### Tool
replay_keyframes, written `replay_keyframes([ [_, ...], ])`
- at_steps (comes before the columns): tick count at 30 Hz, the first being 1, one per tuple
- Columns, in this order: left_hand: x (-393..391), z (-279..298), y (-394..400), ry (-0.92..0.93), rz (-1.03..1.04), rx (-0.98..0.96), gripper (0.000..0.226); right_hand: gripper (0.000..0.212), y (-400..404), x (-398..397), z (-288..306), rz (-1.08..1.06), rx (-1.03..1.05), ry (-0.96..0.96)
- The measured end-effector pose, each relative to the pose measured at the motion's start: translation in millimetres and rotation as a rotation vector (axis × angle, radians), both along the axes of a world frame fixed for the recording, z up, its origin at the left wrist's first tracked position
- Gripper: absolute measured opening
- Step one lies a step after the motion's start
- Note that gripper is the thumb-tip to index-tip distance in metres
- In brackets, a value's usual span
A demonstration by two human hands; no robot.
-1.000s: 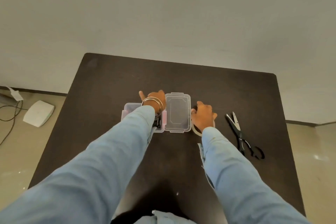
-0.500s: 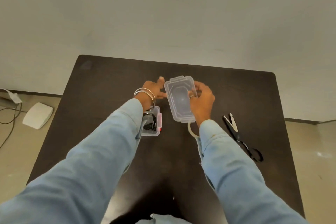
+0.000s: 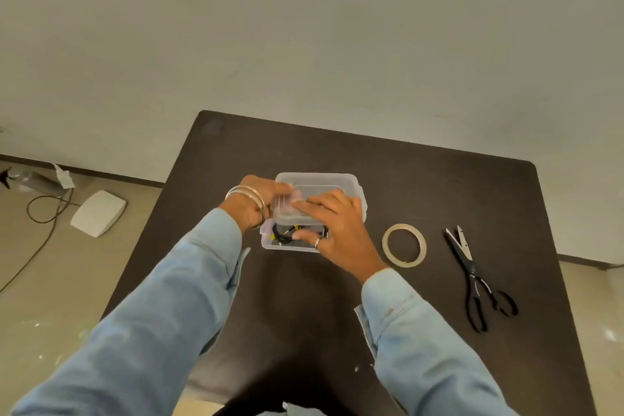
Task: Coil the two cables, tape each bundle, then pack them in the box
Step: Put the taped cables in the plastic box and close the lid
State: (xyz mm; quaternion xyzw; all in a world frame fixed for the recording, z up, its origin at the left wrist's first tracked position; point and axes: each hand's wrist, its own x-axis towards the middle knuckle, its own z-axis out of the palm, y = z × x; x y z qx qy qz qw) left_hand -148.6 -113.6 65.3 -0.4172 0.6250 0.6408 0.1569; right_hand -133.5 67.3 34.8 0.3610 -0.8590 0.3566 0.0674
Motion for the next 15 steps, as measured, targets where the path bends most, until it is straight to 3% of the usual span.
replay_keyframes([
  [2, 14.6, -9.4, -12.0, 0.040, -0.001, 0.035, 0.009, 0.044, -3.5, 14.0, -0.8, -0.137, 0.000, -0.147],
  [6, 37.4, -27.8, -26.6, 0.132, -0.005, 0.072, 0.007, 0.052, -8.7, 21.1, -8.3, -0.643, -0.023, -0.543],
  [8, 42.2, -36.7, -27.9, 0.171, -0.041, 0.036, 0.014, 0.048, -10.1, 18.6, -10.0, -0.698, -0.098, -0.802],
  [11, 42.2, -47.2, -28.9, 0.179, -0.175, -0.120, 0.014, 0.030, -14.9, 20.4, -11.8, -0.691, -0.103, -0.826],
  [15, 34.7, -63.8, -34.4, 0.112, -0.398, -0.280, 0.043, 0.030, -22.4, 20.1, -23.5, -0.780, -0.072, -0.741],
])
